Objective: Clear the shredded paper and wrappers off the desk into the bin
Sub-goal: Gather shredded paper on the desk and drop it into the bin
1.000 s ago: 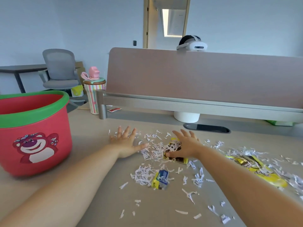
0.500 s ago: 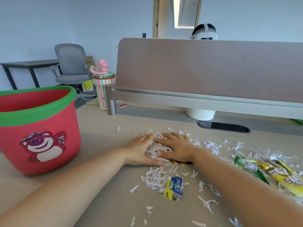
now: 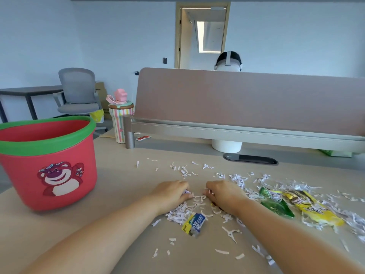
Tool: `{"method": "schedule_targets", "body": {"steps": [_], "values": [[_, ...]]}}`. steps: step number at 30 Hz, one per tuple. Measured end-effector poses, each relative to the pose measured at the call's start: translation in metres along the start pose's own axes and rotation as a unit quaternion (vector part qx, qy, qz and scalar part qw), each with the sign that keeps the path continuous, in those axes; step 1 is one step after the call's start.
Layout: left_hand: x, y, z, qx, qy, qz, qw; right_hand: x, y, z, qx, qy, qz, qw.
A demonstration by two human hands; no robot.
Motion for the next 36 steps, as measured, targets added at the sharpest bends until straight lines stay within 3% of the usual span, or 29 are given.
{"method": "schedule_targets", "body": {"steps": [2, 5, 11, 17, 21, 24, 30, 36], "values": [[0.002, 0.004, -0.002, -0.004, 0.008, 0.009, 1.000, 0.003, 0.009, -0.005, -0.028, -0.039, 0.006, 0.999], [0.010, 0.017, -0.001, 0.041, 0.035, -0.014, 0.998, 0.002, 0.035, -0.008, -0.117, -0.081, -0.057, 0.988], [0.051, 0.092, 0.005, 0.079, 0.079, -0.164, 0.980, -0.017, 0.087, 0.056, -0.258, 0.001, -0.172, 0.951], [0.110, 0.174, 0.034, -0.024, 0.101, -0.268, 0.958, -0.047, 0.122, 0.136, -0.376, 0.053, -0.209, 0.901], [0.138, 0.220, 0.085, -0.031, 0.148, -0.317, 0.936, -0.060, 0.144, 0.181, -0.401, 0.109, -0.226, 0.881], [0.143, 0.231, 0.127, -0.008, 0.212, -0.301, 0.930, -0.070, 0.152, 0.203, -0.409, 0.125, -0.238, 0.872], [0.142, 0.227, 0.158, 0.038, 0.237, -0.130, 0.962, -0.083, 0.150, 0.229, -0.416, 0.136, -0.242, 0.866], [0.155, 0.231, 0.165, 0.059, 0.195, -0.126, 0.971, -0.090, 0.152, 0.249, -0.425, 0.149, -0.243, 0.859]]}}
Point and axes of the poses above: each hand's wrist, its own x-axis away from the middle knuckle, its own y-axis out of the back of the hand, z = x × y, the point moved 2 cm from there along -x, towards the middle knuckle, and after that the axes turned 3 degrees about -y, right-handed, at the moved point
